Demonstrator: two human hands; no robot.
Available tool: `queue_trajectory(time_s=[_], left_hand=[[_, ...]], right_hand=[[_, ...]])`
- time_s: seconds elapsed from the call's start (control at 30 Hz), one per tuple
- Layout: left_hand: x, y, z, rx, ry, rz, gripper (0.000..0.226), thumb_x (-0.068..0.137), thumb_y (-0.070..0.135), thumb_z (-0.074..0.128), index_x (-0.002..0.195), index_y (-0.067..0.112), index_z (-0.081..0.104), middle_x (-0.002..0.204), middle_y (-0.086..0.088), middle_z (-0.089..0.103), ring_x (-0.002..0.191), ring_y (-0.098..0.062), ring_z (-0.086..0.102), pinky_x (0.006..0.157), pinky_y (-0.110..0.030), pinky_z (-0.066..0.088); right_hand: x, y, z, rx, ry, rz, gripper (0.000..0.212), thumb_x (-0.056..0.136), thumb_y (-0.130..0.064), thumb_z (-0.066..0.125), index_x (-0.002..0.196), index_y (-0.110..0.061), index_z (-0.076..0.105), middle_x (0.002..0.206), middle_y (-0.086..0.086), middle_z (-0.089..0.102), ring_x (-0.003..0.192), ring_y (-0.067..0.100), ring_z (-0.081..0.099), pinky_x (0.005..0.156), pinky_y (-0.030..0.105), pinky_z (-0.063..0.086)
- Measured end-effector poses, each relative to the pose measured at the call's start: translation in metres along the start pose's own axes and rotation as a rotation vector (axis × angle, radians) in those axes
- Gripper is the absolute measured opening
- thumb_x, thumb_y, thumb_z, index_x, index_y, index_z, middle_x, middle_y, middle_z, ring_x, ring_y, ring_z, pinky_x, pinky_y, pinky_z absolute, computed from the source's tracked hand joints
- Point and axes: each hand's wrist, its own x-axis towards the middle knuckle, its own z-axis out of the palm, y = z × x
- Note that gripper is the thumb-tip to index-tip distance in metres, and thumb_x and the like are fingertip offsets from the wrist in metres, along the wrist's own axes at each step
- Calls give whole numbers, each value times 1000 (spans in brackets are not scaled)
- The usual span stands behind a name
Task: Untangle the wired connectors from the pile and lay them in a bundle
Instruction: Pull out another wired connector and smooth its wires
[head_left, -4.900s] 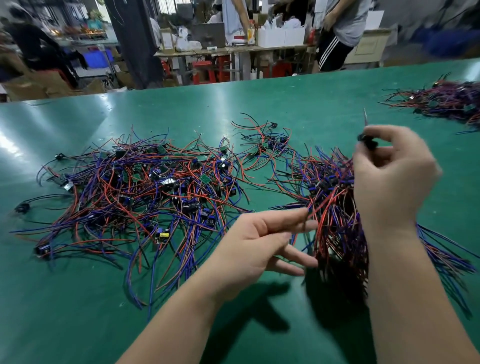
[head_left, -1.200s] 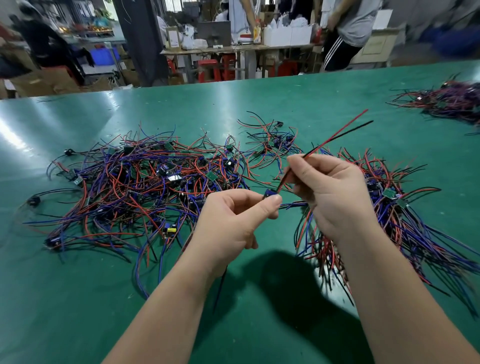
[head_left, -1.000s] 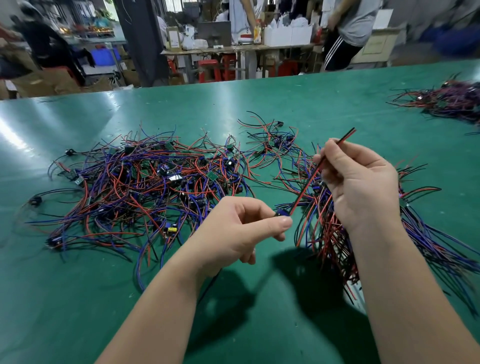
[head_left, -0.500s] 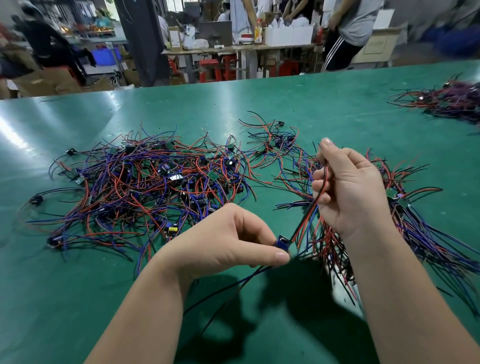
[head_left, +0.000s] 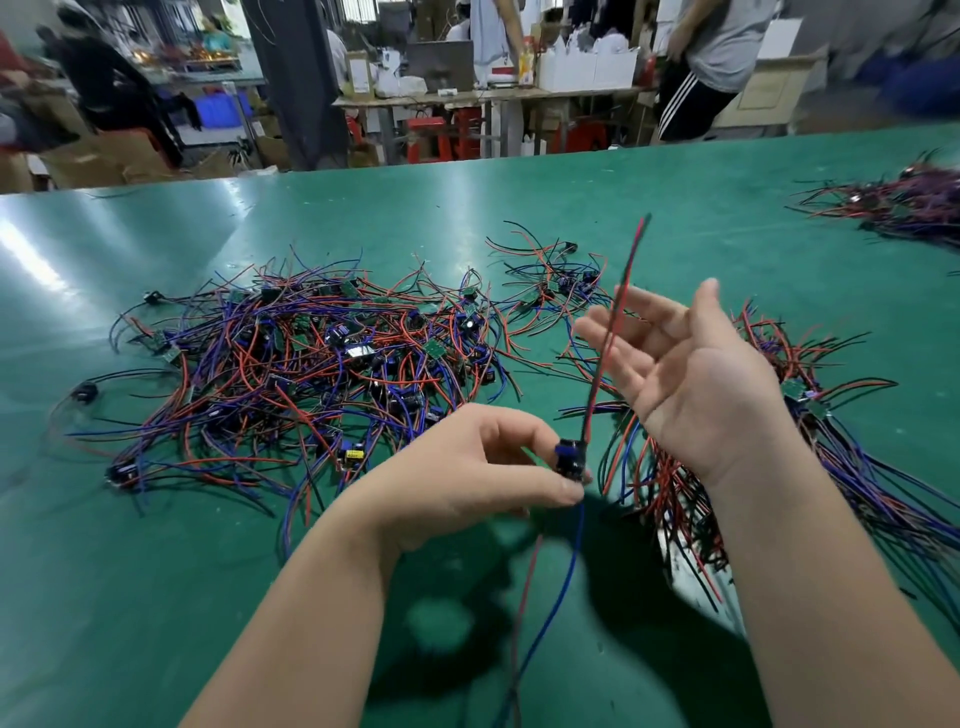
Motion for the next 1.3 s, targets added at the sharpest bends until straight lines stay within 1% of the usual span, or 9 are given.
queue_trajectory(time_s=[0.13, 0.2, 0.37, 0.63, 0.7, 0.83, 1.03, 1.13, 1.3], left_hand=[[2, 3, -5, -340, 93, 48, 14, 64, 22, 77, 77, 16, 75, 60, 7, 61, 53, -5, 54, 55, -19, 47], [6, 4, -5, -537, 155, 53, 9, 67, 23, 78, 72, 19, 73, 56, 5, 56, 49, -6, 52, 51, -20, 47], [14, 4, 0, -838, 359, 24, 29, 59, 30, 77, 77, 20, 57, 58, 9, 55, 44, -2, 47, 42, -16, 43], [18, 0, 18, -709, 419, 40, 46, 48, 39, 82, 88, 22, 66, 69, 11, 60, 52, -1, 45, 47, -13, 40], [17, -2, 18, -610, 384, 106, 41, 54, 25, 88, 89, 23, 68, 74, 12, 65, 57, -2, 51, 51, -14, 43], [11, -2, 9, -364, 227, 249, 48, 73, 1, 62, 97, 41, 74, 91, 14, 72, 77, 0, 63, 69, -14, 49], [8, 4, 8, -467, 102, 176, 26, 79, 9, 57, 90, 19, 78, 87, -1, 75, 73, -10, 70, 69, -22, 55], [11, 3, 14, -427, 225, 140, 10, 67, 14, 82, 74, 18, 77, 69, -4, 72, 57, -11, 67, 56, -22, 55], [13, 1, 18, -375, 395, 158, 20, 55, 22, 78, 69, 9, 72, 62, -6, 69, 55, -14, 65, 54, -21, 53]], right_hand=[[-1, 13, 1, -378, -87, -11, 7, 93, -11, 55, 93, -13, 62, 76, 7, 68, 61, 13, 66, 53, 18, 49], [-3, 20, 0, -640, -238, -88, 28, 76, 4, 70, 92, -17, 61, 74, 3, 67, 60, 11, 61, 58, 21, 48], [-11, 25, 6, -717, -542, -175, 51, 54, -10, 84, 95, -21, 56, 80, 2, 64, 71, 15, 58, 71, 32, 49], [-14, 39, 20, -386, -283, -254, 8, 61, -19, 72, 67, -14, 70, 59, -2, 65, 51, 6, 54, 51, 15, 43], [-12, 37, 20, -215, -197, -148, 7, 62, -20, 69, 61, -13, 71, 55, -1, 62, 48, 5, 53, 49, 13, 44], [-9, 20, 16, -57, -193, -102, 18, 73, -24, 59, 63, -15, 71, 58, -1, 60, 49, 5, 53, 55, 16, 46], [-13, 15, 10, -181, -362, -114, 19, 81, -21, 55, 70, -13, 69, 62, 1, 57, 47, 5, 47, 45, 13, 40], [-10, 20, 10, -388, -319, -173, 12, 75, -22, 61, 76, -13, 70, 64, 0, 60, 51, 5, 51, 51, 14, 43], [-7, 23, 5, -556, -265, -87, 27, 57, -23, 75, 82, -12, 71, 64, 0, 67, 60, 12, 58, 60, 22, 46]])
